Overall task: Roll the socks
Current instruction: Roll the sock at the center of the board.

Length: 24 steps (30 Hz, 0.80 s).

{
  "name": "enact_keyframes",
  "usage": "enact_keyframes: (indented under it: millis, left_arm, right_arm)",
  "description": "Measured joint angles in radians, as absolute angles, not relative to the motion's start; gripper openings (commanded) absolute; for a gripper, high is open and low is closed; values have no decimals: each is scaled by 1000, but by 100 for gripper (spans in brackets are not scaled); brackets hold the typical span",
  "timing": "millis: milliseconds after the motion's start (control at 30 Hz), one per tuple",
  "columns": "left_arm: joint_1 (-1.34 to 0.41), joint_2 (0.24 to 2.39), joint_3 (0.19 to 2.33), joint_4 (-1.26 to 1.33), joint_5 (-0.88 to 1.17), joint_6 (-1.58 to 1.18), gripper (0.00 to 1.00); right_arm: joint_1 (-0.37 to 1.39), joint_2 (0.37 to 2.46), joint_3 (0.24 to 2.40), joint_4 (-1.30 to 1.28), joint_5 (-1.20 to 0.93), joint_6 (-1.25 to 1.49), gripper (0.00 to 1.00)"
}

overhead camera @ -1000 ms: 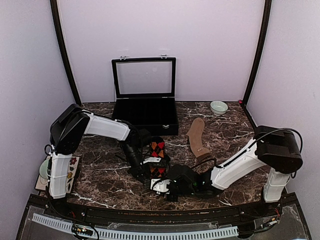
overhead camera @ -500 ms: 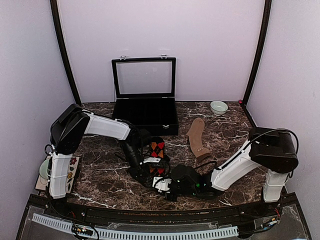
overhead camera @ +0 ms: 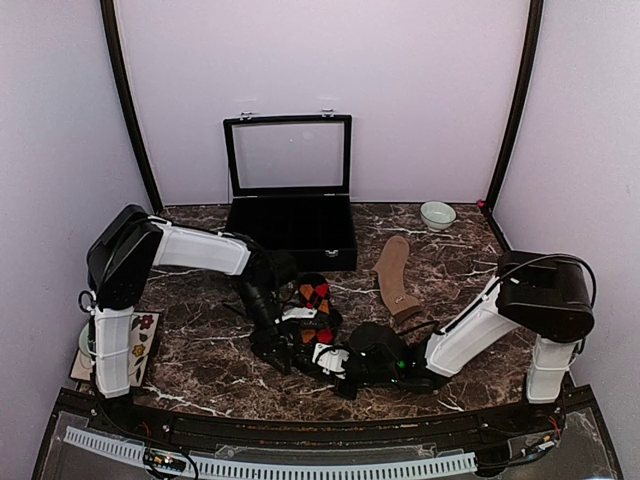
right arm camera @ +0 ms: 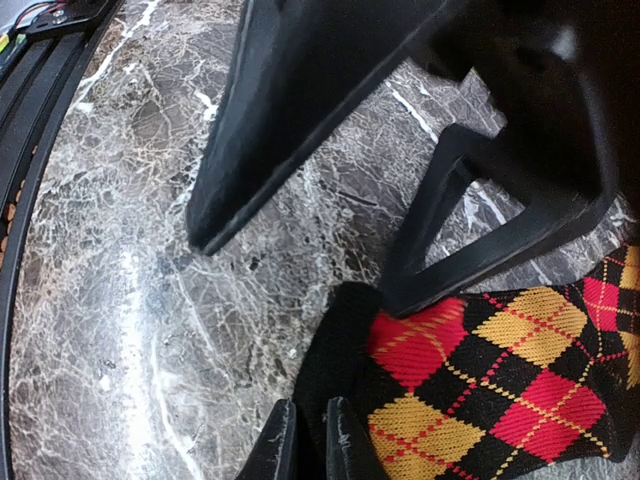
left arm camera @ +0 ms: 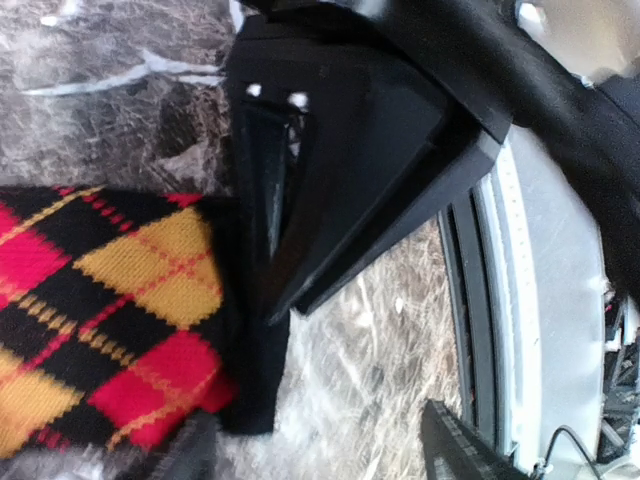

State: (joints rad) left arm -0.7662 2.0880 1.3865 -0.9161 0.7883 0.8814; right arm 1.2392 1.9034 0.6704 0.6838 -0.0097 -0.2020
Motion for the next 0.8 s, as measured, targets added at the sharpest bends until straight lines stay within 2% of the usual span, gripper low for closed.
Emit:
enact_keyframes:
  millis: [133,300,400,800]
  left_arm:
    - [-730,2017,1363,-894,760,866,81]
    - [-672,1893,1307,-855,709,860,81]
    - [-667,1815,1240,-826,696,865,76]
    - [-832,1699,993,-577,650,921,55]
  right_arm:
    - [1220,1903,682,664,-39,-175,7]
    - [1191,1903,702,629,-93,-135,4]
    - [1177,1902,719,598,-122,-107,0]
    - [1122,1892,788,440,-267,38,0]
